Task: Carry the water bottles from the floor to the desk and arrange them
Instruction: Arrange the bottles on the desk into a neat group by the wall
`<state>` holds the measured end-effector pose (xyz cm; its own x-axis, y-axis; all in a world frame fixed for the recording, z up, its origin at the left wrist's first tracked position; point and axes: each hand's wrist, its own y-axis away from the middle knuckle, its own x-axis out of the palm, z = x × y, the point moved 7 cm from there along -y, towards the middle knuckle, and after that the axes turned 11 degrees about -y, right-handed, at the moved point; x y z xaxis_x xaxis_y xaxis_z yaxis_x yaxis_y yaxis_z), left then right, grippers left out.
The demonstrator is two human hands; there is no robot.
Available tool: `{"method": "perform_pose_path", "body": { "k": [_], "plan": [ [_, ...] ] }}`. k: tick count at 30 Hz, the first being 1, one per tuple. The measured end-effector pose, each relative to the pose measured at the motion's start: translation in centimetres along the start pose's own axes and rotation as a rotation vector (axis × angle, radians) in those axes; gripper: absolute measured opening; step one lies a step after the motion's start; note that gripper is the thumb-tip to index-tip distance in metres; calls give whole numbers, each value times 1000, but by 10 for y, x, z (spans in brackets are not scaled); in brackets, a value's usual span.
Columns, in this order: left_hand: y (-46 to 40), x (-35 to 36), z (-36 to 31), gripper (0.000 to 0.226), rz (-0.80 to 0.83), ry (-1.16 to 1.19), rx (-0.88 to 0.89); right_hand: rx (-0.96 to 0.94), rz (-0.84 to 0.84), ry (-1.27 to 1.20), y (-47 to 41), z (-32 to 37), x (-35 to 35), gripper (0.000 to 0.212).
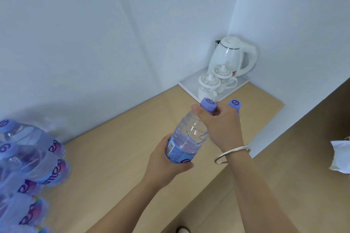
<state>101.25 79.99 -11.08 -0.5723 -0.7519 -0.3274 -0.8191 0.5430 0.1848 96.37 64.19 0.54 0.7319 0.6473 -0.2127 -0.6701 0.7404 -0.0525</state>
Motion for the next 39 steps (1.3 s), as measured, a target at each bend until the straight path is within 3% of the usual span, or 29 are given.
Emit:
{"method": "perform_pose_path", "body": {
  "k": [4,8,11,14,17,20,22,24,27,30,31,35,39],
  "plan": [
    [13,-33,-5,62,-47,32,-18,-46,131,-91,1,16,33,42],
    [32,-46,-16,36,156,173,-27,87,483,-318,7,15,77,38],
    [51,-52,-19,52,351,271,-10,181,787,-468,29,18,110,52],
    [67,-61,-22,58,420,338,17,134,789,-459,45,31,122,50],
    [81,-76,-21,58,333,332,41,131,700,-453,49,37,133,53],
    [93,-95,-8,76,159,321,21,135,567,-480,51,41,145,51],
    [103,-103,1,72,94,386,19,75,551,-364,58,44,157,54],
    [111,-108,9,68,96,470,30,14,642,-227,68,51,172,66],
    [127,-118,18,61,112,577,46,61,911,-180,88,61,191,75],
    [142,-129,25,65,132,629,56,8,1047,-223,103,71,205,44],
    [147,-135,27,68,111,623,56,-7,1052,-242,107,74,211,39],
    [159,-157,41,73,-102,451,-32,-33,1047,-186,117,67,234,66],
    [172,-168,58,70,-255,449,-64,-10,1216,-195,138,65,255,43]
  ]
}}
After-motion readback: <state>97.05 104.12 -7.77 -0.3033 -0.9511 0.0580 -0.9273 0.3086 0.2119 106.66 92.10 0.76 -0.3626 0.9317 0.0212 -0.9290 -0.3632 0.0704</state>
